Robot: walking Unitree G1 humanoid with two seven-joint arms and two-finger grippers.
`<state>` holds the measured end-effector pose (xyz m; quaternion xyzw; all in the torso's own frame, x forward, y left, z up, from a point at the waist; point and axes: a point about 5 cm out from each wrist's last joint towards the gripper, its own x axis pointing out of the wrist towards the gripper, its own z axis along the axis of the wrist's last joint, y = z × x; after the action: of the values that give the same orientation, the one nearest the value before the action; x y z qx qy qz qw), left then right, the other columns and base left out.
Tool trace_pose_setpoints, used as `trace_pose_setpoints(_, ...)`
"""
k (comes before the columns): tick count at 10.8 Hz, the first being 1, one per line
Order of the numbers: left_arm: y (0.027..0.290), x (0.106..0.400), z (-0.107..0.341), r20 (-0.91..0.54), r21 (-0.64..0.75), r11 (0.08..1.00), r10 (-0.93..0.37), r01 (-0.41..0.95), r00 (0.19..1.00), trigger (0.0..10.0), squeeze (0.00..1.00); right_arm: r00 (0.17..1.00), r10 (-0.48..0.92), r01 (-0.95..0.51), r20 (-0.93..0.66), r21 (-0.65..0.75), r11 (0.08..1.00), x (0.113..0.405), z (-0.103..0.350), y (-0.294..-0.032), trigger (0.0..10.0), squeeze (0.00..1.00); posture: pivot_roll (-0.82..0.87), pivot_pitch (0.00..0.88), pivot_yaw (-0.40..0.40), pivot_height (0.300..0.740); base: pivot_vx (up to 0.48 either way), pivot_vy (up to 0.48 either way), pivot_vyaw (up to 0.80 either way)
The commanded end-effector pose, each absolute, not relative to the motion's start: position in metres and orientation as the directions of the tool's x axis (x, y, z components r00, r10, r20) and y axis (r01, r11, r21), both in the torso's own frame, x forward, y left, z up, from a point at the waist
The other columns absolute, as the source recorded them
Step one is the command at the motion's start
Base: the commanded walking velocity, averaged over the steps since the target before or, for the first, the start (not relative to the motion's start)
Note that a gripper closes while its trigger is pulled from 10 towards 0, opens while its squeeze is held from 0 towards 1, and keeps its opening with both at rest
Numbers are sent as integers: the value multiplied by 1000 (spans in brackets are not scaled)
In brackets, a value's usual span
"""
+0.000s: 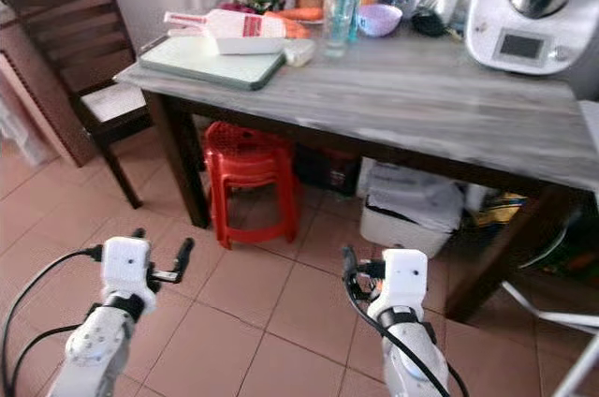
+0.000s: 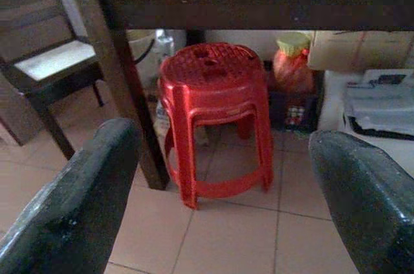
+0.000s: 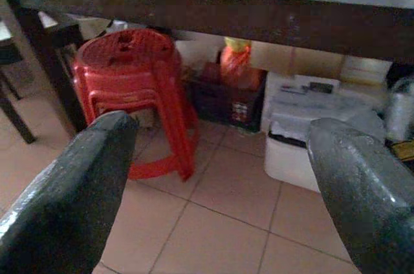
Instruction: Setting the table
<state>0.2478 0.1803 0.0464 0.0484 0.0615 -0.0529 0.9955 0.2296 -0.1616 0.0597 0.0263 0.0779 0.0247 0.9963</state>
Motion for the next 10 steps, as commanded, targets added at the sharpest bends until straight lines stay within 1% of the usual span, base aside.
trace_pose_setpoints(1, 177, 248, 45, -135, 84, 989, -107, 119, 985, 10000, 0, 988, 34, -28, -150, 45, 999, 230, 62, -168, 10000, 0, 116, 0, 24, 740, 0, -322, 0)
trace_pose_setpoints(6, 178, 248, 44, -138, 83, 989, -110, 122, 984, 10000, 0, 988, 32, -25, -153, 46, 999, 230, 61, -167, 10000, 0, 117, 0, 29, 740, 0, -324, 0)
trace_pose_setpoints(9, 178, 249, 45, -137, 85, 988, -120, 132, 983, 10000, 0, 989, 21, -13, -145, 59, 998, 229, 63, -168, 10000, 0, 111, 0, 36, 740, 0, -325, -560)
trace_pose_setpoints(10, 177, 252, 51, -114, 83, 988, -120, 130, 986, 10000, 0, 994, 15, -11, -108, 41, 999, 230, 71, -169, 10000, 0, 110, 0, 34, 740, 0, -326, 0)
